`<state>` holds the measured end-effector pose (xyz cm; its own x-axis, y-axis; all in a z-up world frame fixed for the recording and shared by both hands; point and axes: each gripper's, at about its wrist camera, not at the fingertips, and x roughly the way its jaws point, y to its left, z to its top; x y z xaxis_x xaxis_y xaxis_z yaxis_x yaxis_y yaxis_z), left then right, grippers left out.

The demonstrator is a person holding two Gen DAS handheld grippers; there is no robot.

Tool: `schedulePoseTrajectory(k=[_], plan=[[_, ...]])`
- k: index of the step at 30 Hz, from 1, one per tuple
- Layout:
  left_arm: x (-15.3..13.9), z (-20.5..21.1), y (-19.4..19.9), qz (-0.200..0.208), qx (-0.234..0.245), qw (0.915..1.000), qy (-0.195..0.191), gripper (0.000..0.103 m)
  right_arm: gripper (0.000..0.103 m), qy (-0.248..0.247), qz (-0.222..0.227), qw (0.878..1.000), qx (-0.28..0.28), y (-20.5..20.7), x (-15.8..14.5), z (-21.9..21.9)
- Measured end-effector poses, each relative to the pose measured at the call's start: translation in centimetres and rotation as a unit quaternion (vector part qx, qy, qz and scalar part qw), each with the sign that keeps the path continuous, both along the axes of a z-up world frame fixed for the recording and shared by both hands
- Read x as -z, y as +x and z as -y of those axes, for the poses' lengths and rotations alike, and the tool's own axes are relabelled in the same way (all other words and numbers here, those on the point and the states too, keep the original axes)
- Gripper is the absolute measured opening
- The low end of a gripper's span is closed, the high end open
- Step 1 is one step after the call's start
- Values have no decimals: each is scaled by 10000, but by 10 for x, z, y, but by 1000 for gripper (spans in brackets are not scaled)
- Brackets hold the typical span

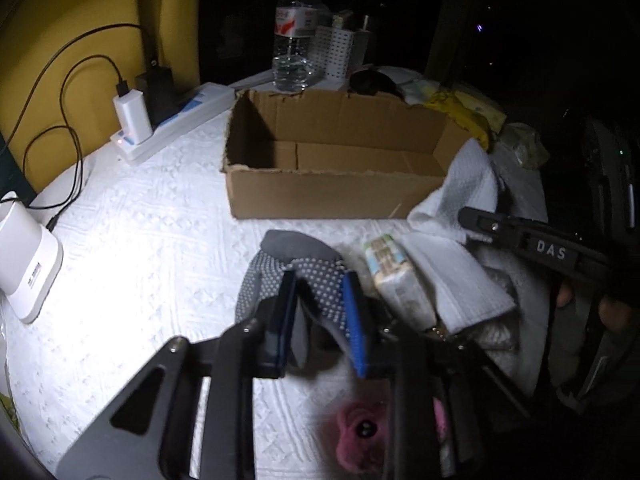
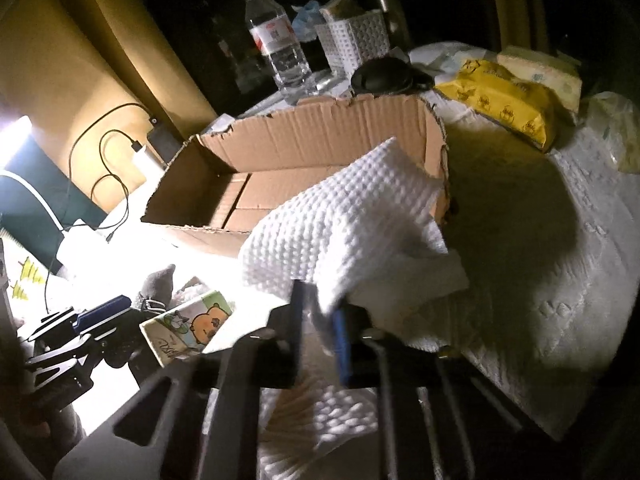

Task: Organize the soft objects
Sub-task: 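Close the left gripper on the gray dotted glove while the right gripper grasps the white paper towel, then lift the glove with the left gripper while the right gripper carries the paper towel toward the box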

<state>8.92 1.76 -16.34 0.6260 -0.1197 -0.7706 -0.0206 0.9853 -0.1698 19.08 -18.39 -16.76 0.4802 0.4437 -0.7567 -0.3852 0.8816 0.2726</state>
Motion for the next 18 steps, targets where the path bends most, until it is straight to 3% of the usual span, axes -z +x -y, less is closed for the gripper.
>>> schedulePoseTrajectory(k=[8,18], plan=[[-4,-2,-9,75,23,9998,-187,7,4,13,395,9992,5,-19,-24,11],[-6,-6,-11,30,55,9996,-269,8,4,58,663,9977,130,-34,-44,30]])
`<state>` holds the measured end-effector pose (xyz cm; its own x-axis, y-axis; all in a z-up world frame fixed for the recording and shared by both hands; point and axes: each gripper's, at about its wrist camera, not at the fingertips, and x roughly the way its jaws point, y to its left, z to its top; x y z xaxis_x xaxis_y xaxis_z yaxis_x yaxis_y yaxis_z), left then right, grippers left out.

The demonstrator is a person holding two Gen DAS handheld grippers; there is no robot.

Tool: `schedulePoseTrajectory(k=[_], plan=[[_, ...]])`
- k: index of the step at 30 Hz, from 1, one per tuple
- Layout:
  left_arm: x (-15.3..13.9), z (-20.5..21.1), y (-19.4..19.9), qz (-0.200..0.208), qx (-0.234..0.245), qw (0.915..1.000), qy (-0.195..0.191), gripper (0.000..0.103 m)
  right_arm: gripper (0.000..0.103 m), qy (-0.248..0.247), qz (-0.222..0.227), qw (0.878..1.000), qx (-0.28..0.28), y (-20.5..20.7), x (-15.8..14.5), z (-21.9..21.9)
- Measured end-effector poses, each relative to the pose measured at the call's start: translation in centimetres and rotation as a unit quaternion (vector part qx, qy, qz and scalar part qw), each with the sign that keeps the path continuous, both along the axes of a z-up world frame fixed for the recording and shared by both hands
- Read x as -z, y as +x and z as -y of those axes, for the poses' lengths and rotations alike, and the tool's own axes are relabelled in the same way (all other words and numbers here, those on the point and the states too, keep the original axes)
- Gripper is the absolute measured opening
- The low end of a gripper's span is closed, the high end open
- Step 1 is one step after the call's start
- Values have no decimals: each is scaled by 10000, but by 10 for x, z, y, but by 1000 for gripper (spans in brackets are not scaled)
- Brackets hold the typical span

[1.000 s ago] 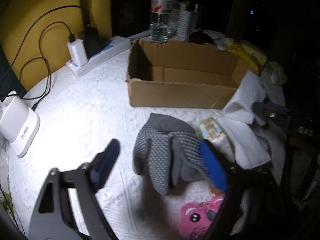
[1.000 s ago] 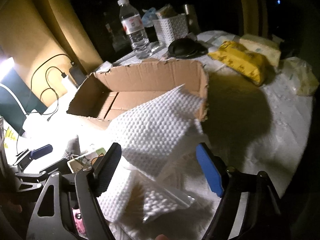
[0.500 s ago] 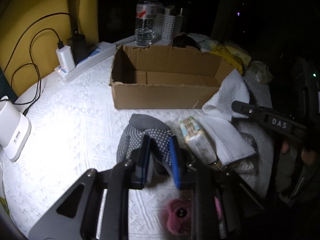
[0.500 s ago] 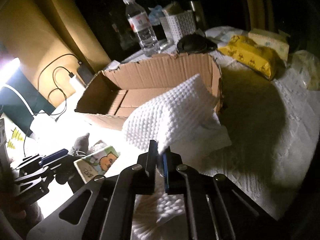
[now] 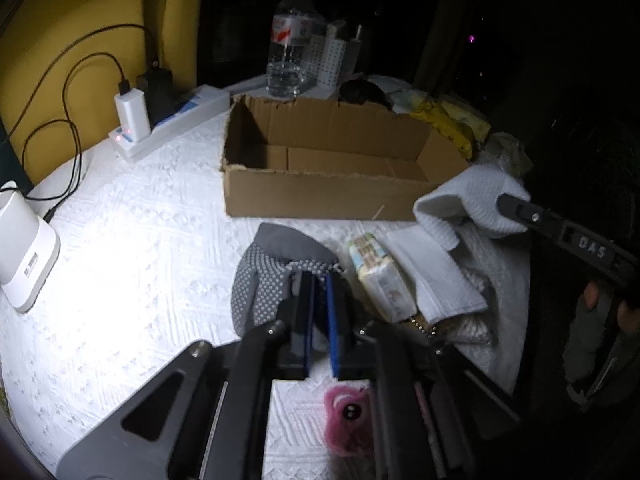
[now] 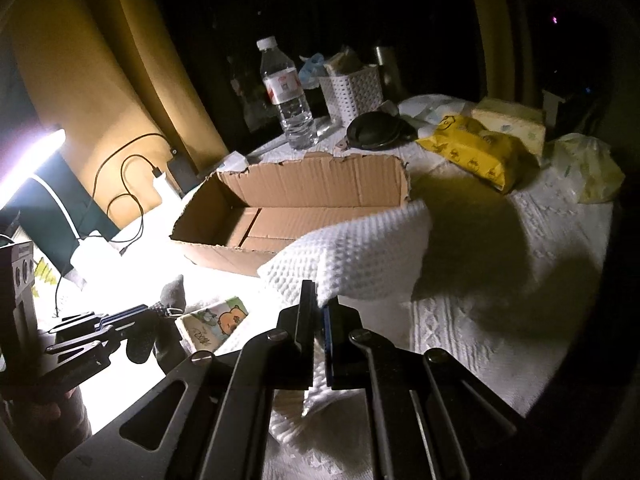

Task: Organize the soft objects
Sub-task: 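Lift the glove with the left gripper while the right gripper carries the paper towel toward the box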

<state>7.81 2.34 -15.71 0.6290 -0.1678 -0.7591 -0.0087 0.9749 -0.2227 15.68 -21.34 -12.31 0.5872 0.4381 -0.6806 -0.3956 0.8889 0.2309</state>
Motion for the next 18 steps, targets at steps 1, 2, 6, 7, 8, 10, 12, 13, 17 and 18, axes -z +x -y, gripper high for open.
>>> schedulePoseTrajectory(k=[1,2,6,7,8,10,12,13,17,18], plan=[[3,0,2,-61,-15,10000,52,9,4,10,9,10000,14,0,-1,2],[6,0,5,-114,-123,9996,209,19,4,11,11,10000,19,-1,-1,3],[7,-7,11,-40,-452,9982,391,64,4,10,-7,10000,30,-1,-1,4],[8,-8,12,-20,-505,9978,422,67,4,20,-20,10000,30,-1,0,4],[10,-9,14,-30,-479,9980,414,67,4,28,-26,10000,30,-1,0,5],[15,-9,19,-97,-359,9986,381,67,4,34,-46,10000,19,-1,1,5],[21,-8,23,-174,-215,9993,245,68,4,33,-69,10000,6,-1,2,5],[24,-8,25,-202,-125,9996,130,68,4,33,-82,10000,3,-1,3,5],[29,-7,25,-205,27,9997,-128,54,4,32,-80,10000,14,-1,3,6],[28,-6,24,-207,80,9997,-142,48,4,31,-76,10000,21,-1,3,6]])
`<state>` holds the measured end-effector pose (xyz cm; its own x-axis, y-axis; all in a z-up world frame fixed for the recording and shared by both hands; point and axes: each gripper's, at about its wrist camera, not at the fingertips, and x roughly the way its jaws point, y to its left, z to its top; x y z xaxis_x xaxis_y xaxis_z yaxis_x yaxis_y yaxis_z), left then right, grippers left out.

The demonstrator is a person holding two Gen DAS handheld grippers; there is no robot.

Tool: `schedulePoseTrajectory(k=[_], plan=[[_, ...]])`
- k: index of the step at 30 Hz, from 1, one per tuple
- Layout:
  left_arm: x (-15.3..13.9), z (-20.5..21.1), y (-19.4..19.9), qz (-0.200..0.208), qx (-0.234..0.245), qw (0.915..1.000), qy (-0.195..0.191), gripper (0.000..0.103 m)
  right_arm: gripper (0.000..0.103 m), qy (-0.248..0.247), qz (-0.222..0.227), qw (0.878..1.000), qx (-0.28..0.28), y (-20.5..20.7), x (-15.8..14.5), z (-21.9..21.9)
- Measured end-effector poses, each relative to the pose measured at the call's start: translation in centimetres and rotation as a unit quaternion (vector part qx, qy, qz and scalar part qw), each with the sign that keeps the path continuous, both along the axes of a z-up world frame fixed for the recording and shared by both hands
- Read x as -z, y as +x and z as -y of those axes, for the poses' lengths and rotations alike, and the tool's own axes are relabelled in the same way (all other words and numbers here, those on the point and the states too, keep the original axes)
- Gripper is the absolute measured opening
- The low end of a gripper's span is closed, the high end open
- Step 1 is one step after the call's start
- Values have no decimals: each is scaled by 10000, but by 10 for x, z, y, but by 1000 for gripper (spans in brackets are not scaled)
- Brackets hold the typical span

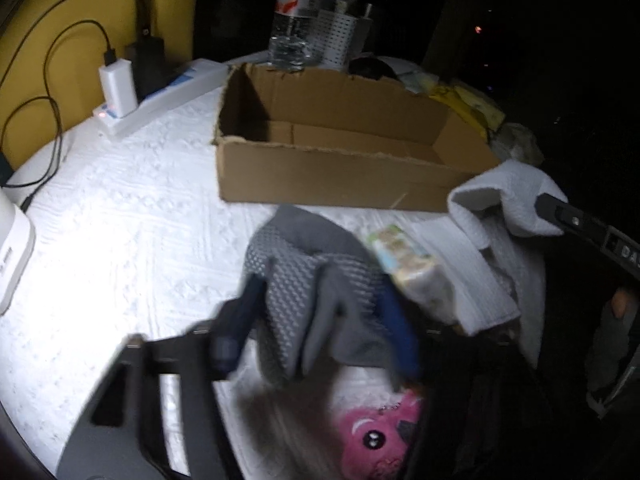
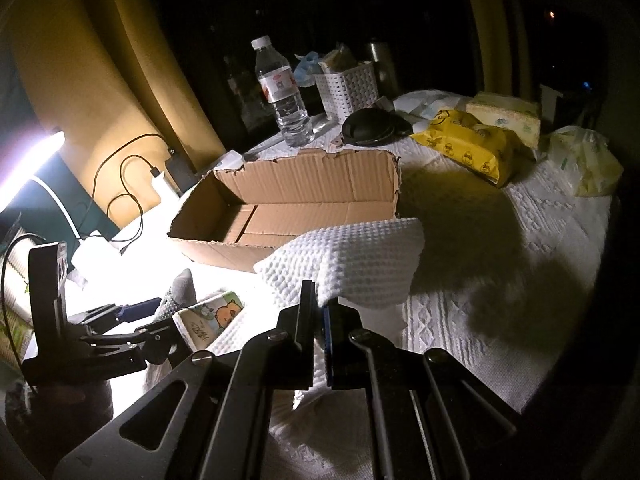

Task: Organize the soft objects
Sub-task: 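Lift the glove with the left gripper while the right gripper carries the paper towel toward the box, then lower the glove into the box and open the left gripper while the right gripper releases the towel there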

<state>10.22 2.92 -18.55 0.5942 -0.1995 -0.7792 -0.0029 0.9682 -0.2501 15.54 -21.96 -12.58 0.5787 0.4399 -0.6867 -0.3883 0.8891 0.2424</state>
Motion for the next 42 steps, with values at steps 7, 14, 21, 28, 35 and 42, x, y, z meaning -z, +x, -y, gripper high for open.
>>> schedulePoseTrajectory(k=[7,14,21,28,35,42], plan=[[-21,4,-11,255,-25,9994,229,31,4,13,64,10000,8,-2,-4,1],[-51,4,-22,595,5,9979,242,30,4,31,236,9997,0,-6,-19,2],[-80,8,-19,915,96,9952,328,30,4,125,452,9989,-52,-4,-37,5],[-98,8,-7,1090,190,9937,202,30,4,222,600,9979,-131,2,-54,7],[-111,18,17,1227,315,9911,401,30,4,225,813,9961,-239,13,-74,3],[-114,25,42,1240,280,9905,532,30,4,205,1117,9930,-333,29,-99,-3]])
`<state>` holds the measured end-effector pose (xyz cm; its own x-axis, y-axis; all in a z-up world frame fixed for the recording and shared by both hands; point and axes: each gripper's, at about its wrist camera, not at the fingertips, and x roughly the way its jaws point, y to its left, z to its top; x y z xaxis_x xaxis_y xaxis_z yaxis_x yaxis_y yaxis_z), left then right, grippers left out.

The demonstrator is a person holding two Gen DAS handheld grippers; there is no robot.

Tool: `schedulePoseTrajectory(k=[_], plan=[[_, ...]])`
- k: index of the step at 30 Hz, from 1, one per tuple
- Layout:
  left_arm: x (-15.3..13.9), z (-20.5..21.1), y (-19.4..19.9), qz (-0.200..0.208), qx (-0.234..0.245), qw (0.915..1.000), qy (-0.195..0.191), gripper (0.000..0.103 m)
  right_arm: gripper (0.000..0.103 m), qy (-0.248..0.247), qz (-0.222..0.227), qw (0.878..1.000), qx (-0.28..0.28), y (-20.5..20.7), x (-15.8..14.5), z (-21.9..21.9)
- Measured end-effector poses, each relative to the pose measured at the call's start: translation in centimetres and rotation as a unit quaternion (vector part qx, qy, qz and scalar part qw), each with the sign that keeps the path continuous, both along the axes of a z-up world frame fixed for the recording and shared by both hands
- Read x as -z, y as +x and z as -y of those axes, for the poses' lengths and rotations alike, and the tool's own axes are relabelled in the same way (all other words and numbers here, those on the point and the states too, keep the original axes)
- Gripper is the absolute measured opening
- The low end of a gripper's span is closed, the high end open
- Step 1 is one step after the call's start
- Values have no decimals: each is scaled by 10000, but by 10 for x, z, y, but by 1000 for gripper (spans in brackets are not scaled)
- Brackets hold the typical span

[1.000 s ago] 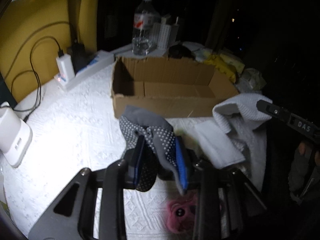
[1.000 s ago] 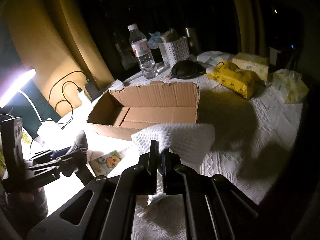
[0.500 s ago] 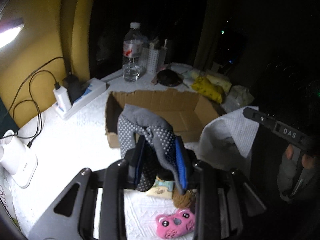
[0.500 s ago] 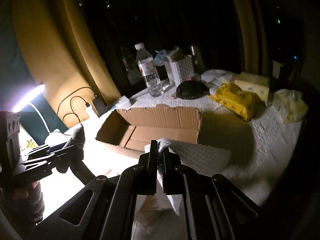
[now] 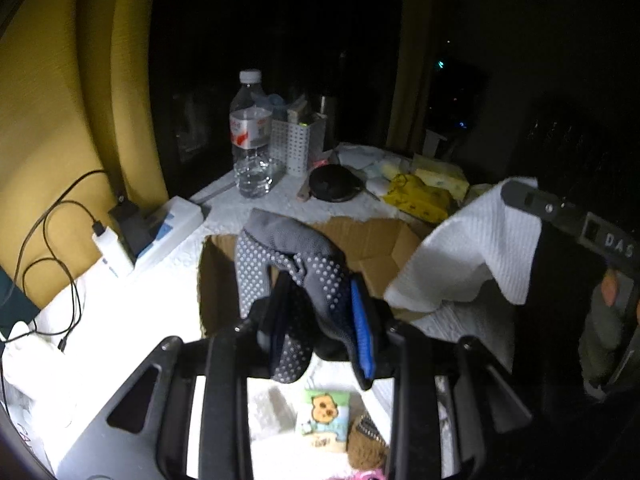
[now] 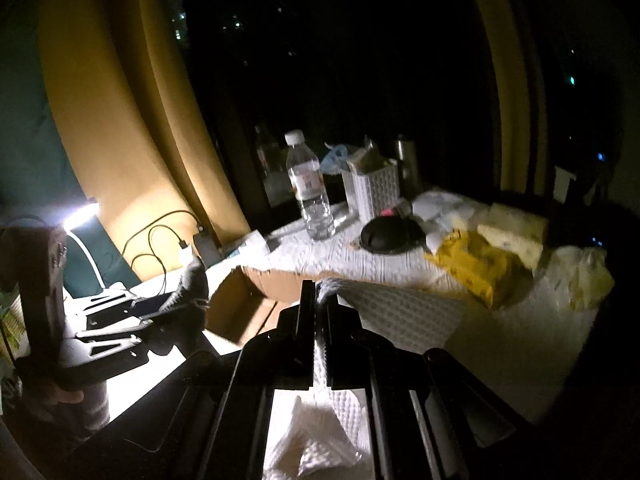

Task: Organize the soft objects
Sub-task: 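Lower the glove into the box and open the left gripper while the right gripper releases the towel there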

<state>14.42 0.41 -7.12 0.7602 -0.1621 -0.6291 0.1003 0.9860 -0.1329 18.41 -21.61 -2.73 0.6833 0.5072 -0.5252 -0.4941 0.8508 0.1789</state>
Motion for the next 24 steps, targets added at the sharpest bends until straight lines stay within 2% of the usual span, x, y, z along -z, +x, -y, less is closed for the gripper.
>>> schedulePoseTrajectory(k=[5,10,24], plan=[[2,6,15,40,-70,9999,132,30,4,-36,63,10000,-48,14,-4,-8],[10,6,31,13,-199,9995,247,30,4,-96,-42,9999,-74,28,7,-16],[54,-2,70,-323,-440,9981,297,30,4,-458,-719,9962,-166,67,80,-48]])
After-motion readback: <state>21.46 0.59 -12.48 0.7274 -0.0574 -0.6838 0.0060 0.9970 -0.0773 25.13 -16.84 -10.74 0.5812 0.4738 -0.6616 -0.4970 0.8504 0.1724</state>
